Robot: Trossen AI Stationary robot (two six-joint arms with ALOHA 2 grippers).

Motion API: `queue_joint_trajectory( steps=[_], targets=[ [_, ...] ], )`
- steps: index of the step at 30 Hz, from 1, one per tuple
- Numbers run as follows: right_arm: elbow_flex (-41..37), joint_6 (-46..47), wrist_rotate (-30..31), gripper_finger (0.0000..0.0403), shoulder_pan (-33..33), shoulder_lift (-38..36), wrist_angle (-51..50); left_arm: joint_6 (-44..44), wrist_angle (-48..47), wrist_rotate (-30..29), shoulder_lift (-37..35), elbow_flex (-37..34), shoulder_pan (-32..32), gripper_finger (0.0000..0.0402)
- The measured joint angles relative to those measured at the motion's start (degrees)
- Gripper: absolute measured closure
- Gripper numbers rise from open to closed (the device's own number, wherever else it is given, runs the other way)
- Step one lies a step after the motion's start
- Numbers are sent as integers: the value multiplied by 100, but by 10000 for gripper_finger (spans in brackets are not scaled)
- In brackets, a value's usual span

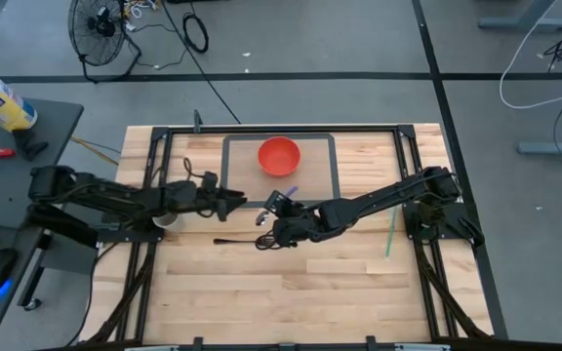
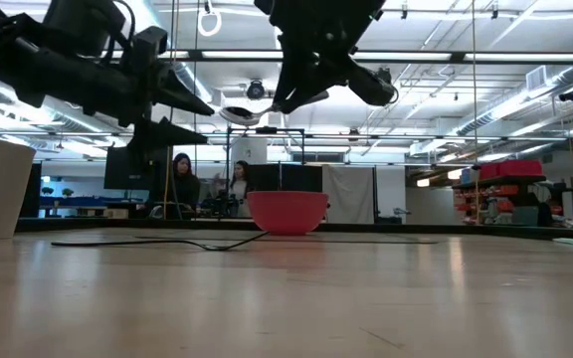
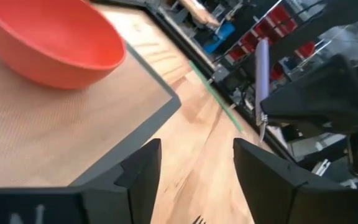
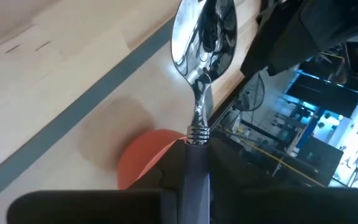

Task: Pick & Place Utensil
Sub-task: Put the purple spoon into the orange bowl

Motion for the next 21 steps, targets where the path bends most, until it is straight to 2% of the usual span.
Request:
queue_joint_trajectory(
  steps=[11,17,21],
  targets=[
    [-6,-54,17,350,-48,0,-205,-8,13,212,215,222,-72,188],
    [-11,-286,6,350,-303,0,543,31,50,79,326,258,-140,188],
    [-11,-340,-322,350,-479,1,594,2,405,63,505,258,-149,188]
  ],
)
